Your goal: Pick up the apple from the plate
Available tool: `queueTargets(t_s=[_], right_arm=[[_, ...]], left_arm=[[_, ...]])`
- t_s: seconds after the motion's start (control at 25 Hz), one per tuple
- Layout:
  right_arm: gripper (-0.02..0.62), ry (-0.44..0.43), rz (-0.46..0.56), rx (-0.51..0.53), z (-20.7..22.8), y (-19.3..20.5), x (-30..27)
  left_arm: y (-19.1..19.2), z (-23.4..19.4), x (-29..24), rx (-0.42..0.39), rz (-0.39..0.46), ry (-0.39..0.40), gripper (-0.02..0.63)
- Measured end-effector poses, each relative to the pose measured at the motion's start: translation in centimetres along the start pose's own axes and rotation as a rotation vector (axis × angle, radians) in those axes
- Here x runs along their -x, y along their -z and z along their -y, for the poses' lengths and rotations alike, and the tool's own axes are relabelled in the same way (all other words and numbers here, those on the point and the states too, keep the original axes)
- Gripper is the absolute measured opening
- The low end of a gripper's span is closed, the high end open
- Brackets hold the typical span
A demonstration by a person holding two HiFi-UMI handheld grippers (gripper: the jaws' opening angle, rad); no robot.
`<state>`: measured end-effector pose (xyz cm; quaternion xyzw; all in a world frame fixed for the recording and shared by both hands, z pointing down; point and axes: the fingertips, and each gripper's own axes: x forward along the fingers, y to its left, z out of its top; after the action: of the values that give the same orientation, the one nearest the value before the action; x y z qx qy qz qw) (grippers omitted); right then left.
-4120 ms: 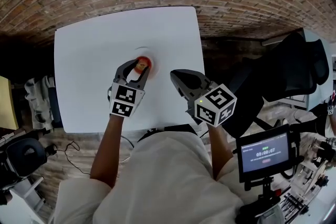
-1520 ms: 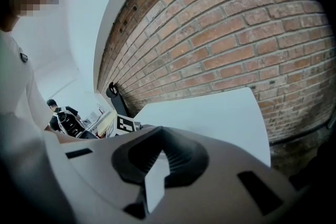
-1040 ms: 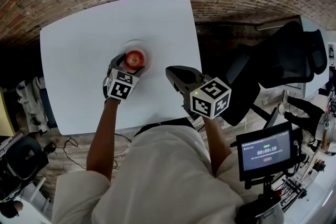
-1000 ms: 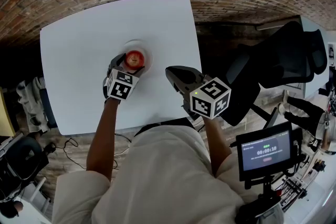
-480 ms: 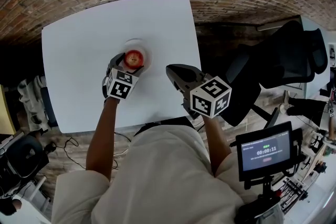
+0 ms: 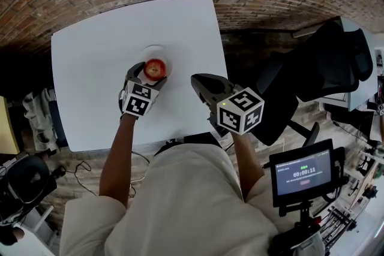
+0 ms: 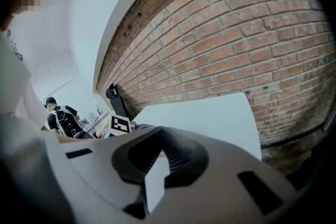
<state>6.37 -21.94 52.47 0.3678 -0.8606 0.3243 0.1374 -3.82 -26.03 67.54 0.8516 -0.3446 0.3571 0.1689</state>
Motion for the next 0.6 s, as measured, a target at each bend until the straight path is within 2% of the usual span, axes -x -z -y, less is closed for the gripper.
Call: queueTargets(t_s=[0.28, 0.6], right_arm=[[0.003, 0.015, 0.021, 0.012, -1.0, 0.1, 1.0], [0.003, 0.037, 0.043, 0.027, -1.6, -0.8, 1.7]], left_arm=[[-0.4, 0.5, 1.9, 0.005, 0.025, -0.015, 0.387], [-2.6, 0.6, 4.9, 0.009, 0.109, -0.047, 0.387]])
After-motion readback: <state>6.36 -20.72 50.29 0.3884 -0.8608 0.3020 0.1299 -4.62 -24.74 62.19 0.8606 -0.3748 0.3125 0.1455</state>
